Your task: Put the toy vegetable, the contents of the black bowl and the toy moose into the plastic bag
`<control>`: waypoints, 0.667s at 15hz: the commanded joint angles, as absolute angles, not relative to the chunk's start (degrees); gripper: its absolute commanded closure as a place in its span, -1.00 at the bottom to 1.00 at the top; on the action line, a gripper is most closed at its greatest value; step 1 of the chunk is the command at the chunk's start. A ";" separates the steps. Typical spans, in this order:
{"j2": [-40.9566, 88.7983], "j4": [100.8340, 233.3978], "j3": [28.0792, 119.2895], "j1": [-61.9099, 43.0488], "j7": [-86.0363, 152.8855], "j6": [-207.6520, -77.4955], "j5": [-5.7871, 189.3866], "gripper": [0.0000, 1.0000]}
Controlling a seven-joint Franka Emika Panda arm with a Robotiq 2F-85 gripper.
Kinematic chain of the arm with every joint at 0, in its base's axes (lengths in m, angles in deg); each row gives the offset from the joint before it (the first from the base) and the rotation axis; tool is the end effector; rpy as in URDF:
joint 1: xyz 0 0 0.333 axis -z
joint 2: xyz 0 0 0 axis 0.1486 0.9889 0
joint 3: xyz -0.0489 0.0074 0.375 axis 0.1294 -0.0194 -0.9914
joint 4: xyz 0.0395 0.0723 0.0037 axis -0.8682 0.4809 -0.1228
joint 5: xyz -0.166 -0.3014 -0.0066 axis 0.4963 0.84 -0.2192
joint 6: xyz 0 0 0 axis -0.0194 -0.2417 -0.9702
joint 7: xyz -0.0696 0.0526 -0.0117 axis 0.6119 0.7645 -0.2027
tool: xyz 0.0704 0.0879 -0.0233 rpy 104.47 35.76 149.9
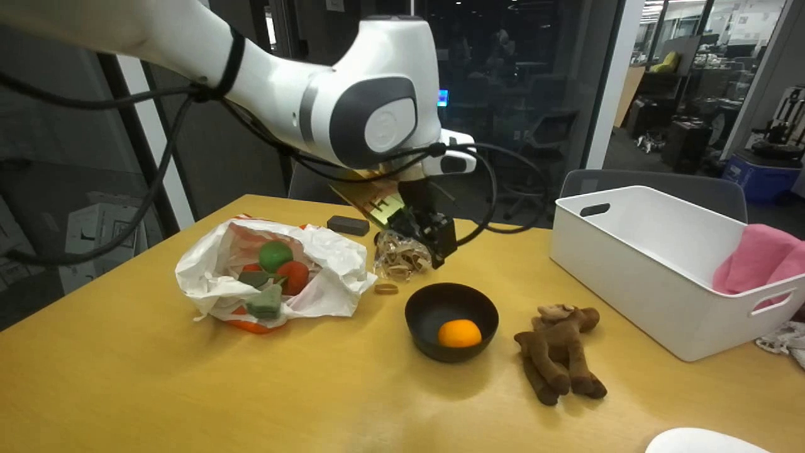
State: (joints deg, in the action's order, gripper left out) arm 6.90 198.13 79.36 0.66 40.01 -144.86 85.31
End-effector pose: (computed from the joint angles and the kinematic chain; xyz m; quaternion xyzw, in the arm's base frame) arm 0.4895 -0.1663 0.5095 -0.9530 0.2763 -0.1230 0.0166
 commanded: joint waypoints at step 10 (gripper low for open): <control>16.67 198.00 82.05 2.25 52.34 -152.16 80.20 -1.00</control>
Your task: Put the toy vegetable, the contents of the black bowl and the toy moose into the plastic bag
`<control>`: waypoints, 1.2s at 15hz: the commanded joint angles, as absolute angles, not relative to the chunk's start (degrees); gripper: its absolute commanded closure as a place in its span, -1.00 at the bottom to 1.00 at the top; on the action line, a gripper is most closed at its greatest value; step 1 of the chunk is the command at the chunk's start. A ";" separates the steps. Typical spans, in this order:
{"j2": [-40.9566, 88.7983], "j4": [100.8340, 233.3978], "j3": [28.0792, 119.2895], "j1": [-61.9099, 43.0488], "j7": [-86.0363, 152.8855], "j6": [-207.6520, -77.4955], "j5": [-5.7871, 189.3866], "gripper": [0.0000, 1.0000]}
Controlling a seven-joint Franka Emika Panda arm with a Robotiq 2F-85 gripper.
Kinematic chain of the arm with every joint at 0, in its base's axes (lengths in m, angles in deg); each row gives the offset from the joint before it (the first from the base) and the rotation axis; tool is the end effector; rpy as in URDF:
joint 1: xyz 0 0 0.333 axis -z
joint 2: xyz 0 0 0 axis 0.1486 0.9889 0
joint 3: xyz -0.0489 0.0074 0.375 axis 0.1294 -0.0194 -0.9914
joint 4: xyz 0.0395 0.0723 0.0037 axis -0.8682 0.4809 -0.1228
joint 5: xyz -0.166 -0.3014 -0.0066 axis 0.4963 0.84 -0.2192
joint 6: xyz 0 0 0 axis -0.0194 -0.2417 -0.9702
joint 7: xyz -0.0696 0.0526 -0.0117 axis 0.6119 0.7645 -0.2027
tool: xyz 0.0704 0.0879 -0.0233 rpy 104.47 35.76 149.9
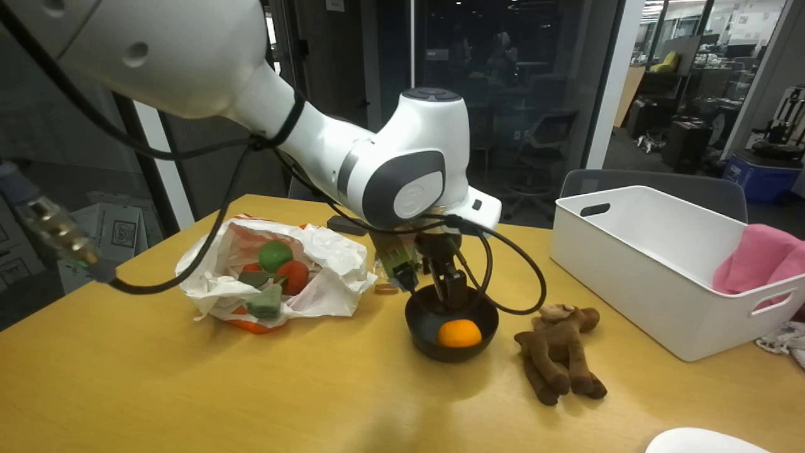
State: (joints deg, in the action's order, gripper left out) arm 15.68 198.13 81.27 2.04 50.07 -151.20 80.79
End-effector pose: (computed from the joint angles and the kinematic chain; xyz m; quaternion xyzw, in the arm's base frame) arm 0.5098 -0.2030 0.4416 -0.9044 0.4128 -0.1028 0.0329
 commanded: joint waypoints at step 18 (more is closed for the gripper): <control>24.04 193.43 83.85 2.28 55.60 -150.88 81.33 -1.00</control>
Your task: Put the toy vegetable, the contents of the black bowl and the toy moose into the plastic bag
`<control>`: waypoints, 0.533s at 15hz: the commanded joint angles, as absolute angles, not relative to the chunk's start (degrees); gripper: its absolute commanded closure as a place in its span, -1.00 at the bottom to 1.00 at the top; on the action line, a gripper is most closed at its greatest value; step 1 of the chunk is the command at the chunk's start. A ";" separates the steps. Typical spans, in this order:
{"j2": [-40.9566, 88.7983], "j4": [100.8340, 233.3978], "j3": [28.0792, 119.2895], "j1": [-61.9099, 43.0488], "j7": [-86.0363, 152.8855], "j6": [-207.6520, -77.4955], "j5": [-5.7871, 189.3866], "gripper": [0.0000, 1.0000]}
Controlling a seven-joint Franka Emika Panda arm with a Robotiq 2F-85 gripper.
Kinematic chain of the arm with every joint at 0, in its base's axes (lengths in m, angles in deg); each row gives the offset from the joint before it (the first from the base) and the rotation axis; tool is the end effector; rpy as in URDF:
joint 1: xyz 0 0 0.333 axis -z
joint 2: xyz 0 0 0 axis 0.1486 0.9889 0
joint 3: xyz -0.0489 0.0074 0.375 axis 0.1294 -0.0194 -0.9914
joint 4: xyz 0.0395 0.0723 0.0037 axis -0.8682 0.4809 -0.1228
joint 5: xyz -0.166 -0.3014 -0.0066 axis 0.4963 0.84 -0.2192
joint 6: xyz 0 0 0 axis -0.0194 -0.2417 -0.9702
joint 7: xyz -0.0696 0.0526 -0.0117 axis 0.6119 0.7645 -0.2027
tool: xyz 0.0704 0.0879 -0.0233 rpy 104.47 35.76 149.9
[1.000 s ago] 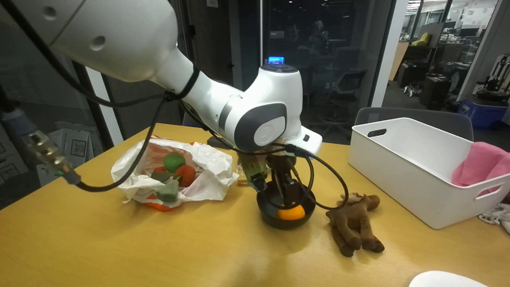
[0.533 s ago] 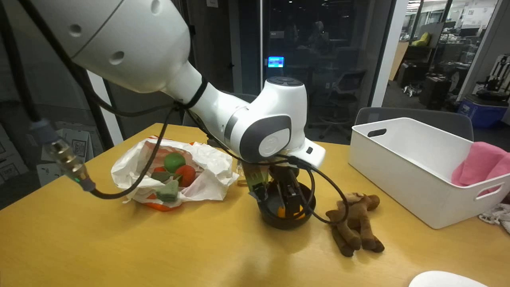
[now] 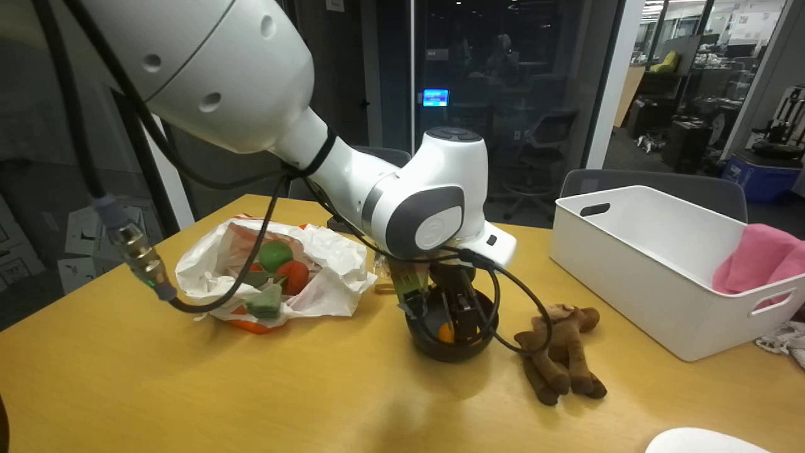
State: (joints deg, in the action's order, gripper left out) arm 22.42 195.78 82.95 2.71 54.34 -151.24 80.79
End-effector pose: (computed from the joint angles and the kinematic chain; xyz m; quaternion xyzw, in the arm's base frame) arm 0.5215 -0.2289 0.3945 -0.8829 0.4644 -0.0673 0.0174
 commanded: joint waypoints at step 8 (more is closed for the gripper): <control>26.71 191.44 84.74 2.21 56.43 -149.18 81.14 -0.39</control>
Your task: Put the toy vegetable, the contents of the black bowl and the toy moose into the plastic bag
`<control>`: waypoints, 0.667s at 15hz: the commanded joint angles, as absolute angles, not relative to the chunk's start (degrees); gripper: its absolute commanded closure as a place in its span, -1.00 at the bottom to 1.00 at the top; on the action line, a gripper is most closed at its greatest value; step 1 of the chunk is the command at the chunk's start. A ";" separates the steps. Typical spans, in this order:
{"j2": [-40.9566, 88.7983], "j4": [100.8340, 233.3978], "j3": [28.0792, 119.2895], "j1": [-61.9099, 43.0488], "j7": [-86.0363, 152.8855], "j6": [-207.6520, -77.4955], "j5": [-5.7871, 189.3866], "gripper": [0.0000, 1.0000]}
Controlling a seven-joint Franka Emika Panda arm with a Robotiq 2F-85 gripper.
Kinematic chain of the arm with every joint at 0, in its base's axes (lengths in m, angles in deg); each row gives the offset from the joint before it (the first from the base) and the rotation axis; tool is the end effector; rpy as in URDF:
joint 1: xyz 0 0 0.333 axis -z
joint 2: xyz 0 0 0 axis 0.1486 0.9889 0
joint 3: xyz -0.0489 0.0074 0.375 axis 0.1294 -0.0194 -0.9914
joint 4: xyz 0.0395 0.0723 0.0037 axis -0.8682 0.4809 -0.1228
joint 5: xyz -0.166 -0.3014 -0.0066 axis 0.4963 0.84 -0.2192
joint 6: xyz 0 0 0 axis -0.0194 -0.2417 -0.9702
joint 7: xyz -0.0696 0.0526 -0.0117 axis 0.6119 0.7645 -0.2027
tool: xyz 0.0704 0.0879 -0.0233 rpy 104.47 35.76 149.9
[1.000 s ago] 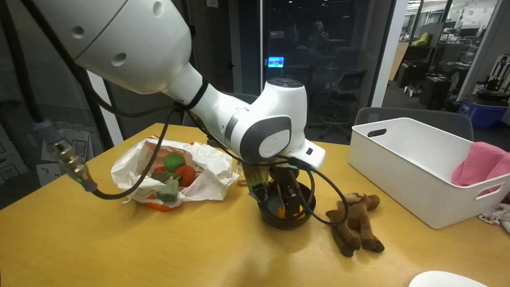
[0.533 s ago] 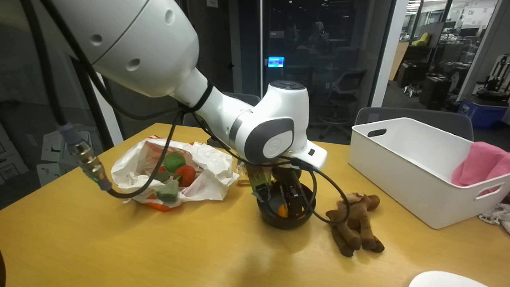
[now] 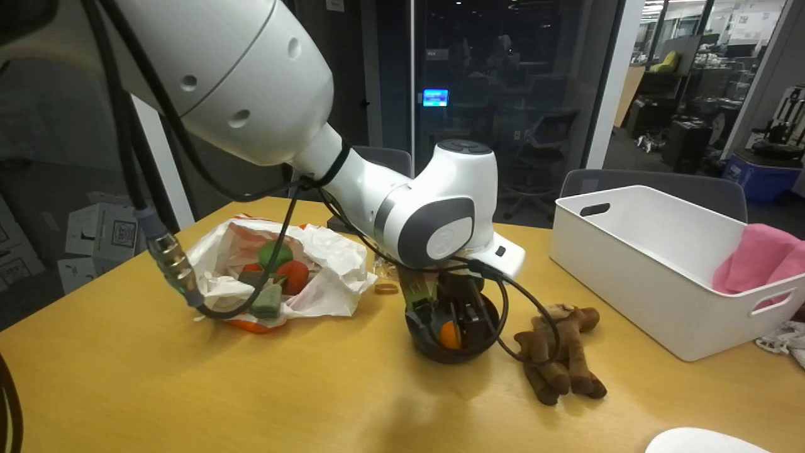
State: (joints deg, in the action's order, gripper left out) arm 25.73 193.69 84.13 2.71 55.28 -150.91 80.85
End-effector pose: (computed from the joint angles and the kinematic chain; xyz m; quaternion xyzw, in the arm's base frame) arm 0.5293 -0.2428 0.3765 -0.8762 0.4787 -0.0558 0.0071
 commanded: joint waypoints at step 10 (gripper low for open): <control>23.77 190.35 83.93 1.64 55.92 -146.54 80.71 0.26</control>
State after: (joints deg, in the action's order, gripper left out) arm 26.03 191.05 84.09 2.53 55.48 -148.69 80.85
